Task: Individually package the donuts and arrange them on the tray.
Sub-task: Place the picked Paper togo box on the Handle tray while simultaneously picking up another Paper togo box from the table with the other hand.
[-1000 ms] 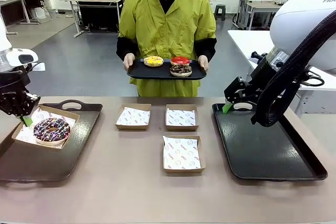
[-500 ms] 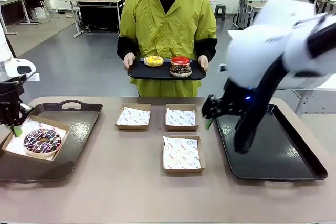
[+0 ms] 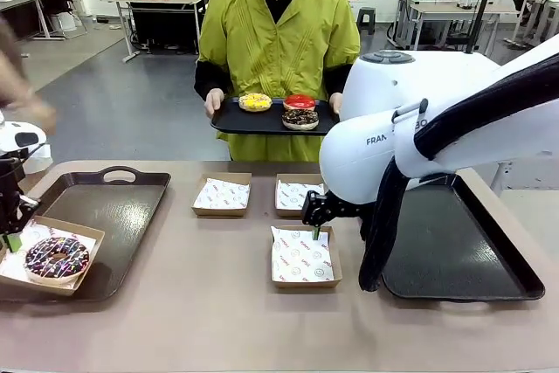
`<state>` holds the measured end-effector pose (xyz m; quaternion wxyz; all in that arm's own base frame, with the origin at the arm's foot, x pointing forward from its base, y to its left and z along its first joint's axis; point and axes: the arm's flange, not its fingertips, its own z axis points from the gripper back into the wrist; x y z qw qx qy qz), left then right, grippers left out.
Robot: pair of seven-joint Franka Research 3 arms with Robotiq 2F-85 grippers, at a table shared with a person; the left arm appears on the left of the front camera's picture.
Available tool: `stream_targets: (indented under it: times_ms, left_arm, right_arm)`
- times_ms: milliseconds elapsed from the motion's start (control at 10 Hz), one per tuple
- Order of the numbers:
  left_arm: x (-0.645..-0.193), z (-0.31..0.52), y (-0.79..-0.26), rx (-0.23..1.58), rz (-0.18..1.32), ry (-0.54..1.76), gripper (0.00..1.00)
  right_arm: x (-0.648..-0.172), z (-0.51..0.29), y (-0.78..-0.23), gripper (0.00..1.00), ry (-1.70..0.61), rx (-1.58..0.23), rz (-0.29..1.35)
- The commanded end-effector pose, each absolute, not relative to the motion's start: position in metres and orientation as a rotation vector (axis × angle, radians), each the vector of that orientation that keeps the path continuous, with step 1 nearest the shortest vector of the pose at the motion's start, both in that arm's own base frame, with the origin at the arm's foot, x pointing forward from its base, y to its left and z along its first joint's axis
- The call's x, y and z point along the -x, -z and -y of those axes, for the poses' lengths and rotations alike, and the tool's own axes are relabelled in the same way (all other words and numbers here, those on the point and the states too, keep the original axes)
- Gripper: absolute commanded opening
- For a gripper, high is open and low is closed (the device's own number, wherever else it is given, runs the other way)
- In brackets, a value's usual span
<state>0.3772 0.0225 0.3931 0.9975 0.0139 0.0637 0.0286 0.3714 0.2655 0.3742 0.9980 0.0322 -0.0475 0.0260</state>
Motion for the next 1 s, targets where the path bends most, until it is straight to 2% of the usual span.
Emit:
stream_targets:
  times_ms: [0, 900]
  left_arm:
    - [-0.379, -0.014, -0.386, -0.013, -0.110, -0.045, 0.01]
    - [-0.405, 0.020, -0.374, 0.042, -0.057, -0.004, 0.01]
  right_arm:
    - [-0.374, -0.268, -0.364, 1.00, -0.020, -0.070, 0.104]
    - [-0.376, -0.262, -0.330, 1.00, -0.039, -0.093, 0.099]
